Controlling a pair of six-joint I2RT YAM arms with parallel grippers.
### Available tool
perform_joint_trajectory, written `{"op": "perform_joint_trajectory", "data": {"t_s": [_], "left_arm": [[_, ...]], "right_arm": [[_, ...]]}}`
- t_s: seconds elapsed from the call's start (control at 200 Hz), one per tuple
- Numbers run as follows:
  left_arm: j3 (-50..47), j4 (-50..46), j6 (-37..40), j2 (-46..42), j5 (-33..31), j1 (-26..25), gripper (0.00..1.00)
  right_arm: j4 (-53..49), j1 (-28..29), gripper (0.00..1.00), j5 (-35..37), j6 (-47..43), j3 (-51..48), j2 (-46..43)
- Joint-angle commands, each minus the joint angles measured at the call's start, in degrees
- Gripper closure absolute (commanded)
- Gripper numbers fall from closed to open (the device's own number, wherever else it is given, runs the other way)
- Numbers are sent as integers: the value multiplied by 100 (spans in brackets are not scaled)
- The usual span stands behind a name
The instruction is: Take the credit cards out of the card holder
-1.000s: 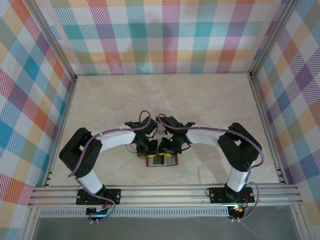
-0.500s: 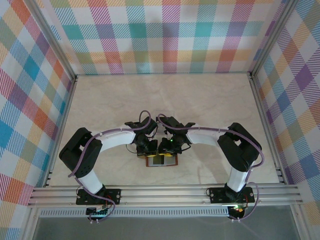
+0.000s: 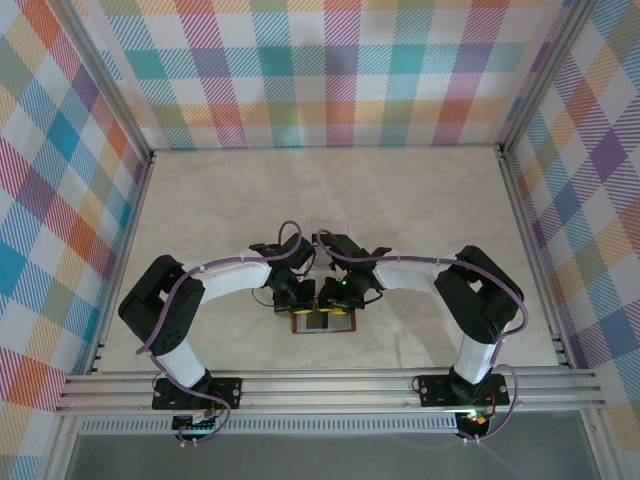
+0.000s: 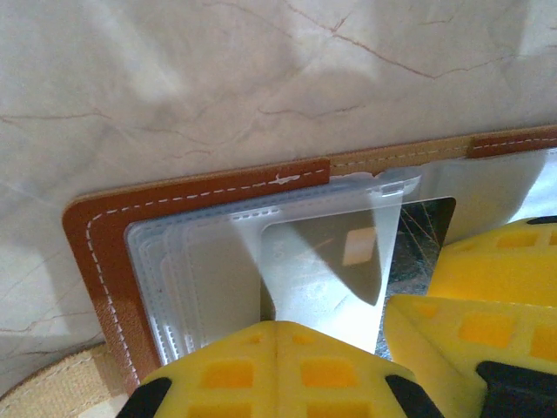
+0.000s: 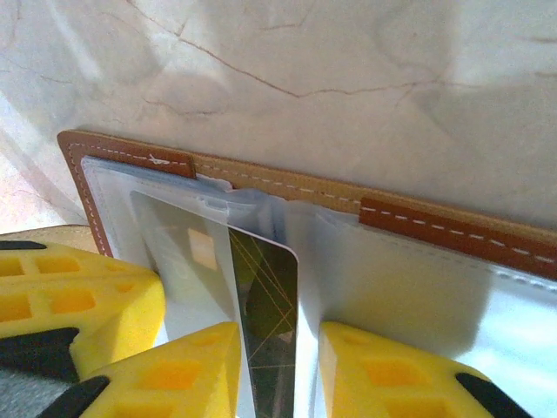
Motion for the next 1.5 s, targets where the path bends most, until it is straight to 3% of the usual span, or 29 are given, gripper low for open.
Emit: {"op": "perform_joint_trajectory", "data": {"t_s": [0.0,0.24,0.635,0.87,1.17,1.495], "left_arm": [[-63,-260,76,278,-275,-47,96],[-46,-275,68,279,-282,-59,96],[-3,-288,51,316,-290,-90,96],[67,-339,83,330,-290,-103,96],[113,-376,83,300,-298,-110,96],[208,-474,82,149,-354,-113,96]], "right_arm": [[281,-49,69,-195,22,-229,-58],[1331,-145,76,-722,309,-657,-311],[1885,-224,84,-1106,265,-846,-581],[1298,-224,91,-723,89,-704,-463],[-702,-229,94,555,-539,-208,-783],[-912,-231,93,659,-715,-104,-1291]]}}
